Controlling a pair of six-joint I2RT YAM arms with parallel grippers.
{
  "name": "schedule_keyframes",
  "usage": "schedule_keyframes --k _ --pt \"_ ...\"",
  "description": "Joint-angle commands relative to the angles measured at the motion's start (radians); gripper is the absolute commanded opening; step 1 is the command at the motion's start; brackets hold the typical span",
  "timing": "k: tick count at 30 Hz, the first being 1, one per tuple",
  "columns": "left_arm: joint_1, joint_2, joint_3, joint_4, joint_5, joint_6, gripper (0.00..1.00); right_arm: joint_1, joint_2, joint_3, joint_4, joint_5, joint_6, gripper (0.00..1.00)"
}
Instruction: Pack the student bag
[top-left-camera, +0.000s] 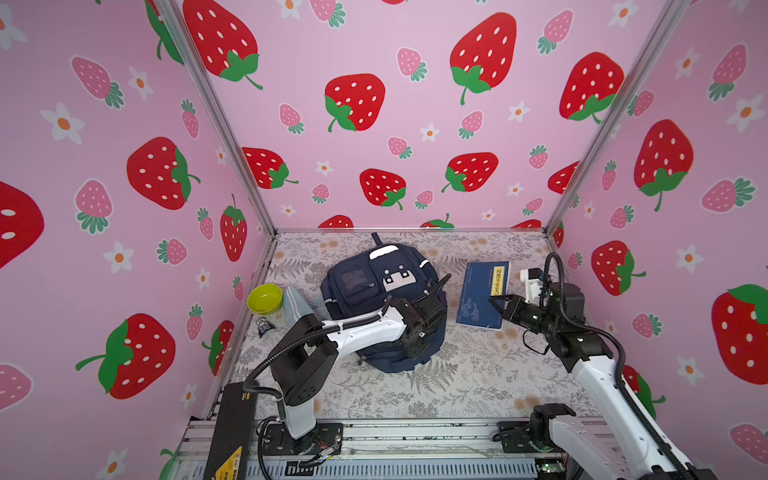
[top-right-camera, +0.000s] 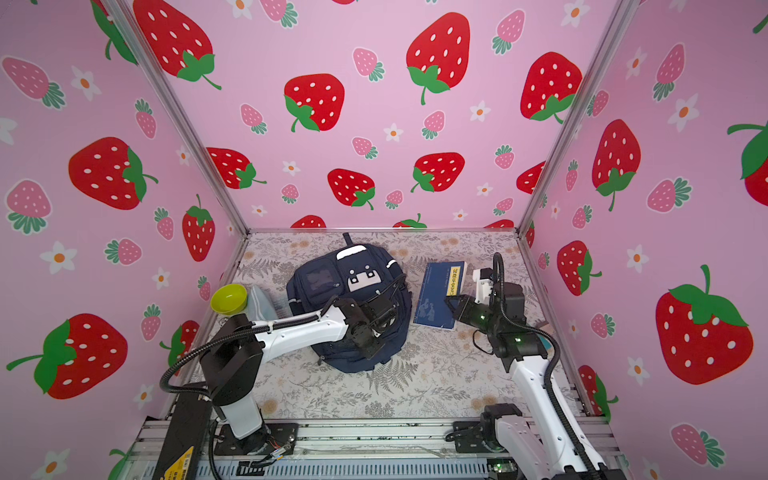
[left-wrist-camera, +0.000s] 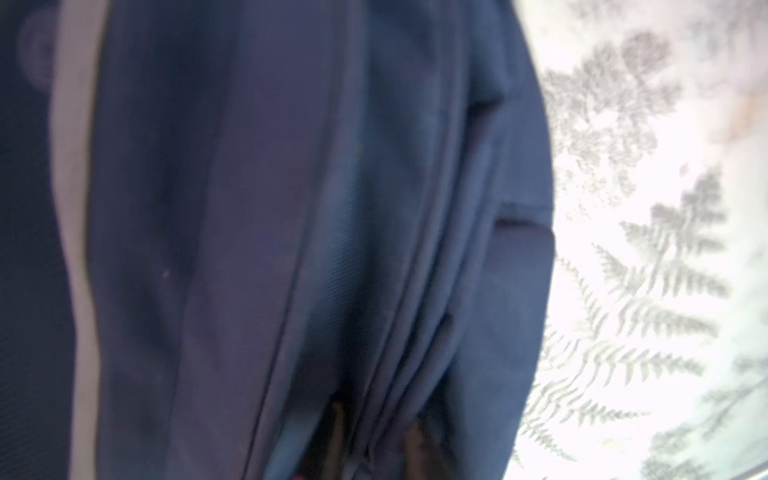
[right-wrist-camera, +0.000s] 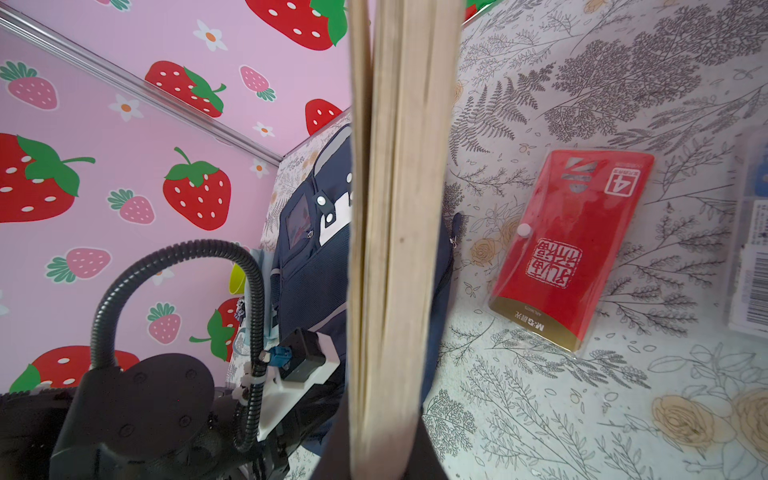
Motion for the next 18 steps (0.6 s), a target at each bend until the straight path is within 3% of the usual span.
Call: schedule_keyframes --k 1,3,9,14,18 --pt "-0.006 -0.008 0.064 -0.016 0.013 -0.01 0.09 0.007 -0.037 -0.004 0.012 0.008 0.012 0.0" --pt "-0.006 -0.048 0.082 -0.014 0.015 -0.021 0.0 0.006 -0.048 0.001 -0.004 0.013 0.009 0.0" --pt "0.016 -0.222 0.151 0.029 0.053 -0.063 0.0 0.008 -0.084 0.022 -0.033 0.011 0.036 0.0" --pt "0.12 -0.34 0.132 0.191 0.256 -0.176 0.0 0.034 -0.141 -0.007 -0.012 -0.001 0.109 0.0" --pt "0.206 -0.374 0.064 0.359 0.434 -0.288 0.0 0.116 -0.16 -0.064 0.03 0.013 0.175 0.0"
